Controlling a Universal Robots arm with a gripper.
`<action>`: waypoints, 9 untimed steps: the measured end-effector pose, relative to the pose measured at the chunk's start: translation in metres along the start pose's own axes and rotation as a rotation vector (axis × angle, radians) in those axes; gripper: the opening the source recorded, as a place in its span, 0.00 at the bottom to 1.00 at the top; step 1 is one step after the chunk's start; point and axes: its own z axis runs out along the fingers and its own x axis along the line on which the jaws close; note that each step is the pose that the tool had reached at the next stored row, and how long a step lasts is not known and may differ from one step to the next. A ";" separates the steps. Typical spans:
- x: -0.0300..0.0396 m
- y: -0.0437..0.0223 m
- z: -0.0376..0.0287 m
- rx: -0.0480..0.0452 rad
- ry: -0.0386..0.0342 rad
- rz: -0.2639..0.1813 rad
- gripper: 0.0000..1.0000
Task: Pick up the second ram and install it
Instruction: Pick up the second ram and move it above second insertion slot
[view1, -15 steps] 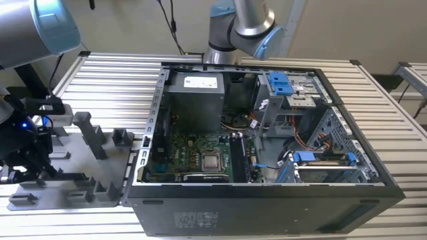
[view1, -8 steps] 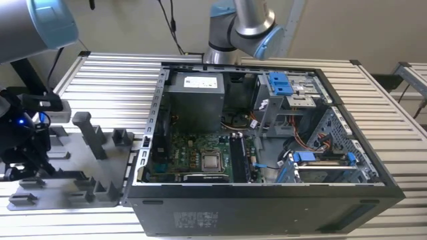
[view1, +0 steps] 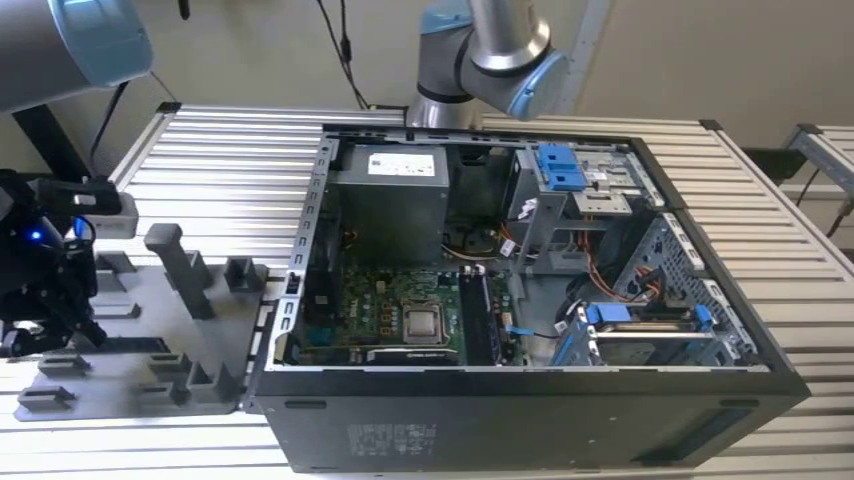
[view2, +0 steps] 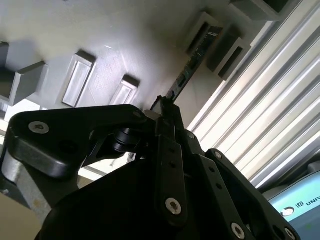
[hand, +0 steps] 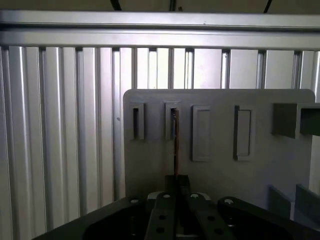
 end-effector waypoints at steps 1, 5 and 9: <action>0.0000 0.0000 -0.0012 0.0000 0.0001 0.000 0.13; 0.0000 -0.0001 -0.0050 0.0000 0.0000 0.001 0.13; -0.0001 -0.0002 -0.0084 0.0000 0.0001 0.003 0.13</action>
